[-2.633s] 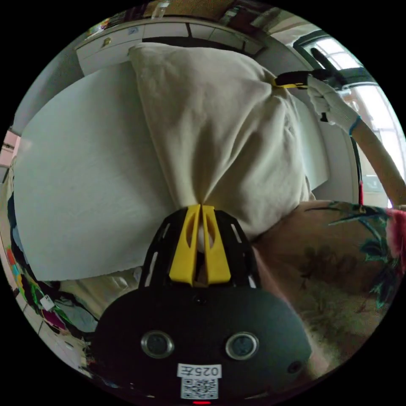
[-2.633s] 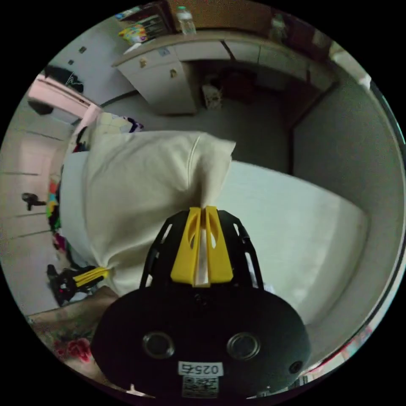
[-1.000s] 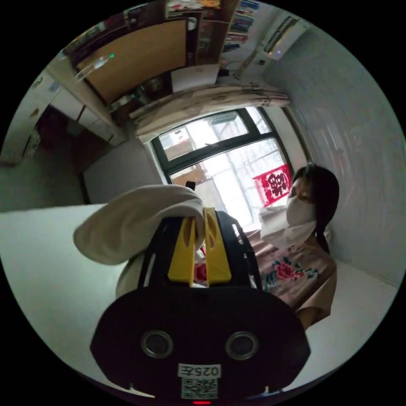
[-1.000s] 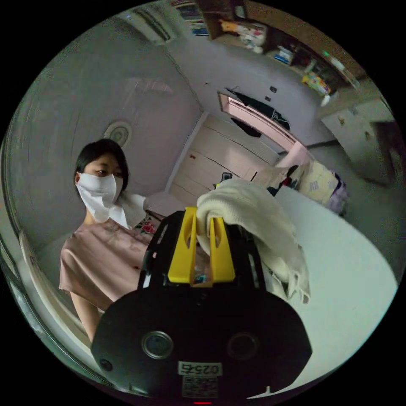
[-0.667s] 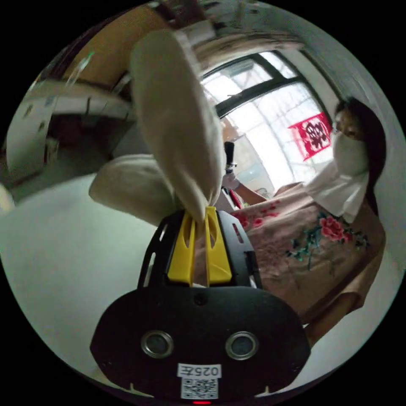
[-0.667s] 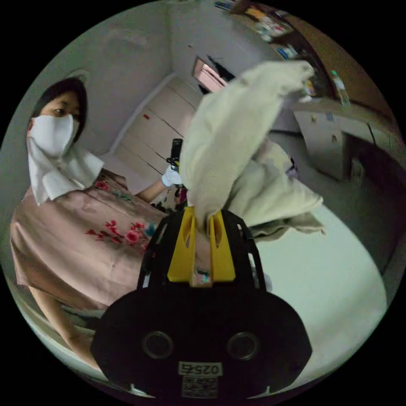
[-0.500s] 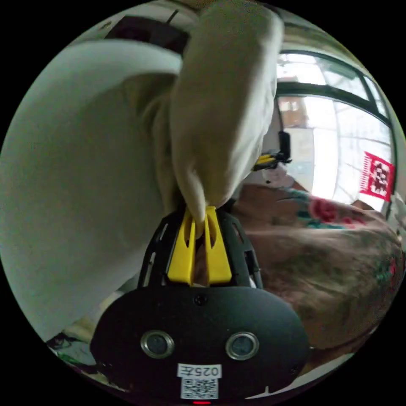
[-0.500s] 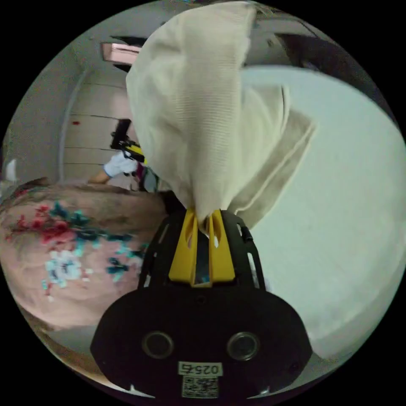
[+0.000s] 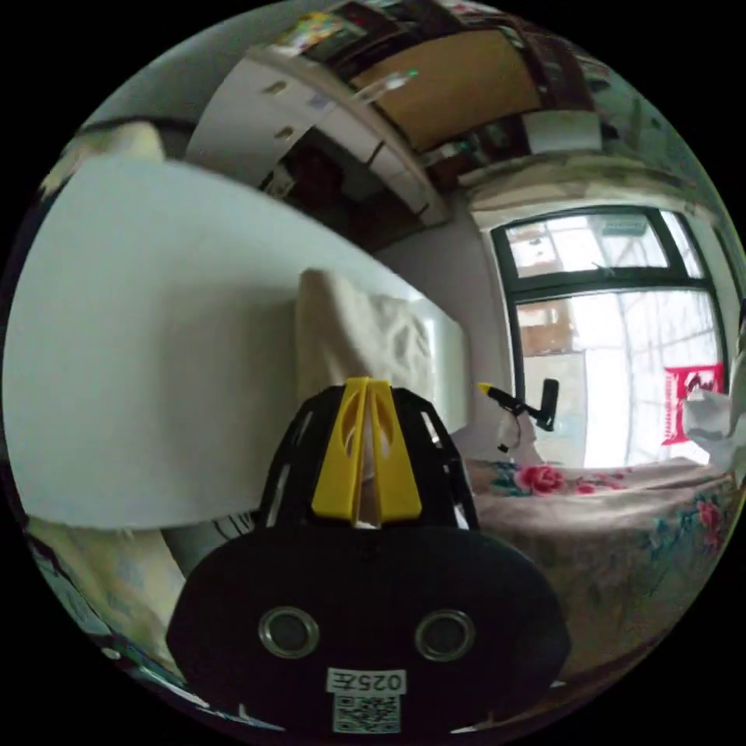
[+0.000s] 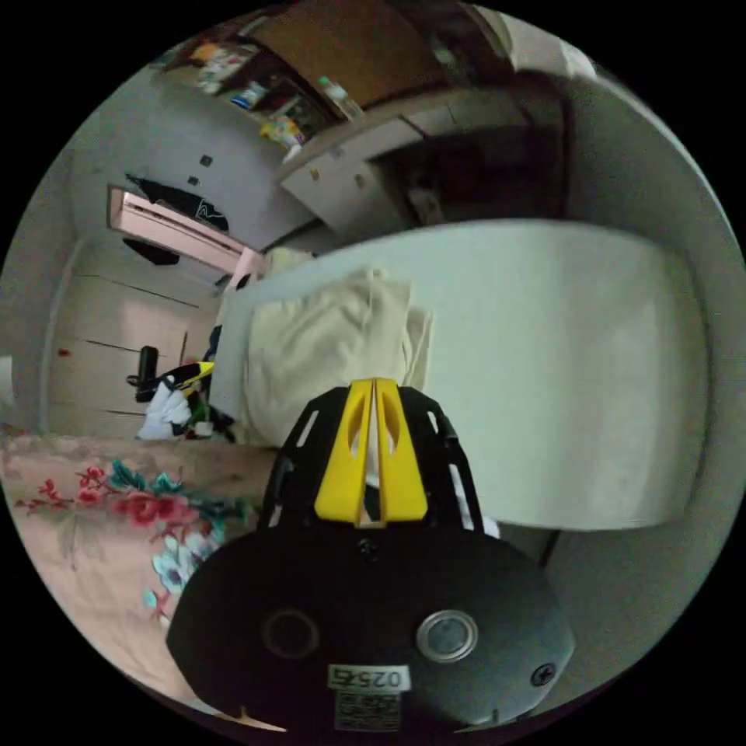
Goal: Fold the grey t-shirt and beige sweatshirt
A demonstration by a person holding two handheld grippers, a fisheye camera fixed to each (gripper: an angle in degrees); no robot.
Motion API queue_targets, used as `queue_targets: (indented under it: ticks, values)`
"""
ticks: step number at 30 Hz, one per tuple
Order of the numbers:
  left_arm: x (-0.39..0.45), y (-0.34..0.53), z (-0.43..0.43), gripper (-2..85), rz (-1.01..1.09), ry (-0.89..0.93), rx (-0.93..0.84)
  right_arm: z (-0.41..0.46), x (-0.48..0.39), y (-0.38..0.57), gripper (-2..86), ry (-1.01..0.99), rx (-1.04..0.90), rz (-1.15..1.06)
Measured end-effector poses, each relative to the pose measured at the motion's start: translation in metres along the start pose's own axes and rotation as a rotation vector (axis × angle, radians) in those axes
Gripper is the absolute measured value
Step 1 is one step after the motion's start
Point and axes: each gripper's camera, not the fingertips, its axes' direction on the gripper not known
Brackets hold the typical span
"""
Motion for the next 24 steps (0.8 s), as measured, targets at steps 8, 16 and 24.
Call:
queue_targets:
  ticks: [8, 16, 24]
  values:
    - [0.058, -0.05, 0.218, -1.0, 0.314, -0.842, -0.173, 0.23, -0.119, -0.092, -1.0, 0.505, -0.335, -0.367]
    - [0.082, -0.014, 0.179, -0.9, 0.131, -0.713, -0.045, 0.2, -0.142, -0.062, -1.0, 0.439, -0.015, -0.33]
    - [0.087, 0.092, 0.208, -0.9, 0.255, -0.527, -0.219, 0.237, -0.156, 0.038, -1.0, 0.289, -0.143, -0.418]
